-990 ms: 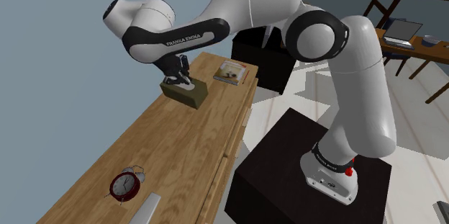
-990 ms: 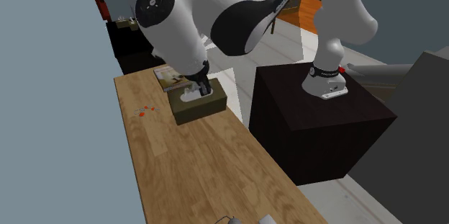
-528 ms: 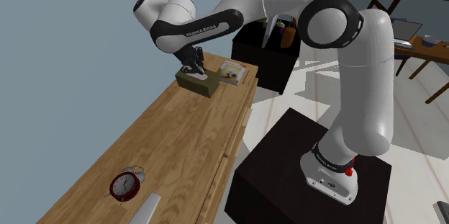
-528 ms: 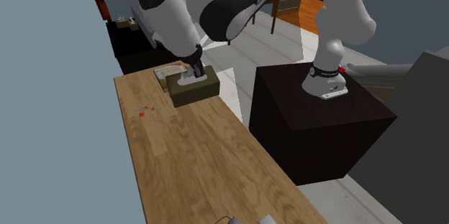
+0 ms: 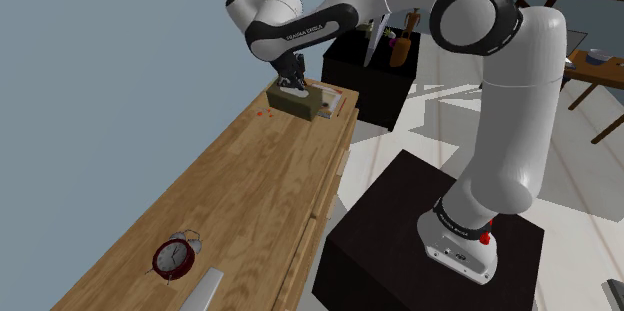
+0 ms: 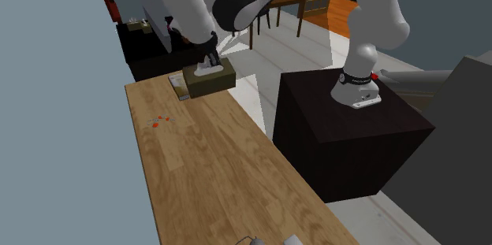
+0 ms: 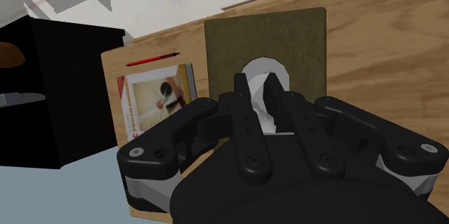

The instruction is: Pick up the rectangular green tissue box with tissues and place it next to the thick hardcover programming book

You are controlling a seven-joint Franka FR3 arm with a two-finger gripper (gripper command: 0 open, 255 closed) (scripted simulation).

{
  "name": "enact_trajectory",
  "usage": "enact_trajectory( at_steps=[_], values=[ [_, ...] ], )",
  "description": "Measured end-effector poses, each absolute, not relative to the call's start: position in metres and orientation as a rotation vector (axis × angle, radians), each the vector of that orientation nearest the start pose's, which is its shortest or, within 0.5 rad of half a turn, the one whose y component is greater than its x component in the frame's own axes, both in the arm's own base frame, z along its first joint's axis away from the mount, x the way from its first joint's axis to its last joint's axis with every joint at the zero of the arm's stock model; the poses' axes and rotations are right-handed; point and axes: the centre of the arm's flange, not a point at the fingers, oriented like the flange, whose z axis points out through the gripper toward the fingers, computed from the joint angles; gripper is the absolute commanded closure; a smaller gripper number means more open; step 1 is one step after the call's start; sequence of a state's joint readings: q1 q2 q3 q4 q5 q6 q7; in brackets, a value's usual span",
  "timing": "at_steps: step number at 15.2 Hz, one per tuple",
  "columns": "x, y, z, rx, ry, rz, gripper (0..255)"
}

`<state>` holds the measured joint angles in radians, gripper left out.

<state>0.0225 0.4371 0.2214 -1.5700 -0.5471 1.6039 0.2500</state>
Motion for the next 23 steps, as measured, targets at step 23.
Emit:
enact_trajectory(
  at_steps=[23],
  values=[
    [0.647, -0.069, 0.316, 2.596, 0.158, -0.349, 255]
  ],
)
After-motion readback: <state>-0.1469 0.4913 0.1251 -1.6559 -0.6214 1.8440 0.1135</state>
